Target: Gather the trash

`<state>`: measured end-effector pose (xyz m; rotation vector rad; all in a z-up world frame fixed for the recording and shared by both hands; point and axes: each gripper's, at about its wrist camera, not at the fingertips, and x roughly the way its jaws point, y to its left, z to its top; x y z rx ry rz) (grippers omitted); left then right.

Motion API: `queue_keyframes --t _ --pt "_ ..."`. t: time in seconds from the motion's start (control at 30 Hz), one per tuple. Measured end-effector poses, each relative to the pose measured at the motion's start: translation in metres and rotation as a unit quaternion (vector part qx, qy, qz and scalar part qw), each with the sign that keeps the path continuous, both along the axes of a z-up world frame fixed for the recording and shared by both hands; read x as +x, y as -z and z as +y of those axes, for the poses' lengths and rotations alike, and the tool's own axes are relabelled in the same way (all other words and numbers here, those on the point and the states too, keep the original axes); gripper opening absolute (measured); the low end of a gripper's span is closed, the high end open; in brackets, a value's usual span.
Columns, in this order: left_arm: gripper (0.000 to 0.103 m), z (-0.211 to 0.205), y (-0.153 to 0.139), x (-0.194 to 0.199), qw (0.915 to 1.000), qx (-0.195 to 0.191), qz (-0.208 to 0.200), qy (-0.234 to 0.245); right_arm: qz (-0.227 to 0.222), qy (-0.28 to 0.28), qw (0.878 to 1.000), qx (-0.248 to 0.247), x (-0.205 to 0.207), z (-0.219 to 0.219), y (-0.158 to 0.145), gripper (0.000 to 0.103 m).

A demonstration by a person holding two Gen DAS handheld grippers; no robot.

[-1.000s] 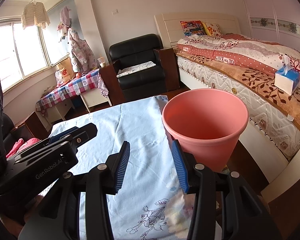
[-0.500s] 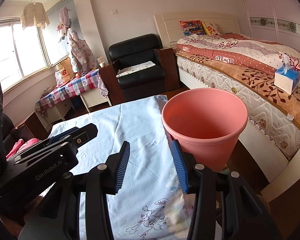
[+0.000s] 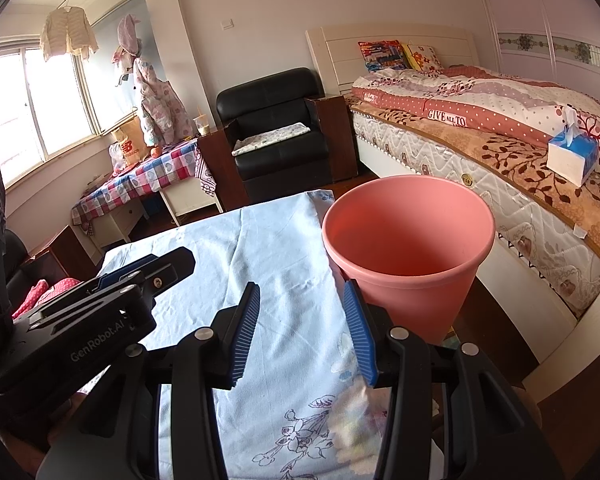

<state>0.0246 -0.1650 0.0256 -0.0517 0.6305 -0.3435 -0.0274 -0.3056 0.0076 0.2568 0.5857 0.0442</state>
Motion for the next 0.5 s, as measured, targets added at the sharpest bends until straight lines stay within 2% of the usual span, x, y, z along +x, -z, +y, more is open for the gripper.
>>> queue_keyframes --t 0.5 --pt "0.037 -0.0048 0.0023 -0.0017 1.0 0.0 -0.002 0.0 0.001 0.001 1.0 0.003 -0.0028 -0.0013 0.0019 0.044"
